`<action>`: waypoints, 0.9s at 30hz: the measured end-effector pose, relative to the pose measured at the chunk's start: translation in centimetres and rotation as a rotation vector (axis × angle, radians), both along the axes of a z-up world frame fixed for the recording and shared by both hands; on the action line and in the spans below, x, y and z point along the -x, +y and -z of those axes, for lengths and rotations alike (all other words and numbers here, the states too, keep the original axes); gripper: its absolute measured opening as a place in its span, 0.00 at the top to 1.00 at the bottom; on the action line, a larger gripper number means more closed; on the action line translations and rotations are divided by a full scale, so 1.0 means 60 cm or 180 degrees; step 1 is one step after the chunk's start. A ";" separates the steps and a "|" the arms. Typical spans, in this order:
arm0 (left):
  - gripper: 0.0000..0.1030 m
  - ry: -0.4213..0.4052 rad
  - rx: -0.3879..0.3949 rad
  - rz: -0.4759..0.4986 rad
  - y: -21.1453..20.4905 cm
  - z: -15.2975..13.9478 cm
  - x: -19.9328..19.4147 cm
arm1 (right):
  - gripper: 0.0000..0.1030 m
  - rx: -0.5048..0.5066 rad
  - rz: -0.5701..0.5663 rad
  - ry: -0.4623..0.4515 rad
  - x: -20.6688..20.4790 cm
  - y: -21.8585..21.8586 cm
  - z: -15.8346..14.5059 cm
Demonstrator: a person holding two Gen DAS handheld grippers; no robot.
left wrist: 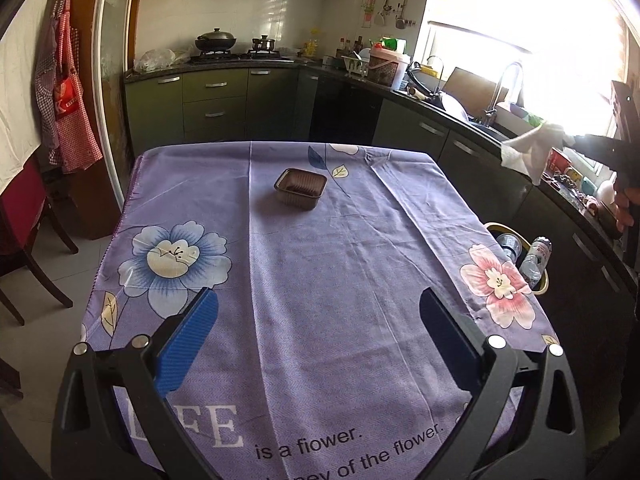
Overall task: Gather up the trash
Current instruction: 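Carry the tissue over the bin and open the right gripper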
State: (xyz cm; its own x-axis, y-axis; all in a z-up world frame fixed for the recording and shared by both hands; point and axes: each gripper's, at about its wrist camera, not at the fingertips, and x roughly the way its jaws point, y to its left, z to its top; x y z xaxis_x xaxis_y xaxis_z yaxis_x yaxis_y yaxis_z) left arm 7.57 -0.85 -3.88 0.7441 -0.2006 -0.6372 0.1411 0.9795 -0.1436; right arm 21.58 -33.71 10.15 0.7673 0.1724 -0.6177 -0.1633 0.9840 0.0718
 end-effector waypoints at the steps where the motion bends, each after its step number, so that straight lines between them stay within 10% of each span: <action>1: 0.07 0.0013 0.0002 0.0020 -0.005 0.001 -0.005 | 0.97 -0.0004 0.0081 0.0072 -0.003 -0.028 0.013; 10: 0.07 0.0142 -0.0069 0.0243 -0.059 0.014 -0.035 | 0.94 -0.0180 0.0593 0.0713 -0.049 -0.196 0.141; 13: 0.07 0.0187 -0.0121 0.0286 -0.068 0.018 -0.047 | 0.46 -0.0102 0.0555 0.1169 -0.056 -0.195 0.207; 16: 0.07 0.0210 -0.0144 0.0312 -0.073 0.020 -0.058 | 0.40 0.0066 0.0504 0.1399 -0.036 -0.190 0.250; 27: 0.07 0.0213 -0.0430 0.0457 -0.071 0.013 -0.122 | 0.39 -0.0105 0.0579 0.0814 0.086 -0.142 0.201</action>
